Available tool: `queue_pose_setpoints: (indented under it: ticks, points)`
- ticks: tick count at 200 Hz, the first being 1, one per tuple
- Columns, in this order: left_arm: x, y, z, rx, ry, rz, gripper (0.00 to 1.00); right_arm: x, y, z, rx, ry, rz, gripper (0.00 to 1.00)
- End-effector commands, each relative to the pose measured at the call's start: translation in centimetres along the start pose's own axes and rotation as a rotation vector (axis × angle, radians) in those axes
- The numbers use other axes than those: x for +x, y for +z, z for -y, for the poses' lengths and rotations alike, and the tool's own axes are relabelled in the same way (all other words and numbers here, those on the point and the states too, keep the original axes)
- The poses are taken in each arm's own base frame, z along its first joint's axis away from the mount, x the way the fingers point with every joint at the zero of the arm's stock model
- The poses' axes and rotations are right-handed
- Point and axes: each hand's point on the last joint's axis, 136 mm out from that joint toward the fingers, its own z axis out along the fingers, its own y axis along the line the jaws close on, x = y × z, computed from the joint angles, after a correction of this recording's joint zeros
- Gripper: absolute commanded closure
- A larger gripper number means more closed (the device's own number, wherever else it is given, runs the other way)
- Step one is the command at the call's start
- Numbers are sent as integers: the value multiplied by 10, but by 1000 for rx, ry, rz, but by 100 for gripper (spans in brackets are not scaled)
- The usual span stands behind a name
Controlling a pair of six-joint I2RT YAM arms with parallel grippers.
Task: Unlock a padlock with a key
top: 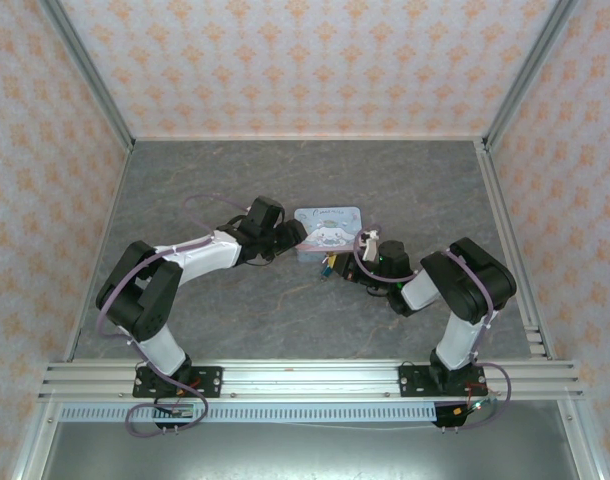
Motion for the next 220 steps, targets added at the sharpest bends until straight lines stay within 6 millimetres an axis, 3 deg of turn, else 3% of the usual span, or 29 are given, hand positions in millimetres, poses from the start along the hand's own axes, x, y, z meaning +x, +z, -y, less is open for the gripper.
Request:
queue_pose_setpoints:
  ticks: [1,104,160,220]
  points:
    - [27,2,-46,-182,13,-78,29,6,4,-4,-15,-19,-43,90]
    - [29,0,-57,-213,8,-71,29,3,-14,27,97,37,-2,92]
    - [32,-2,-62,-219,5,-73,29,0,-16,29,98,52,12,92]
    - [34,-4,-68,-234,4,-74,29,-20,-25,17,52,73,118,93]
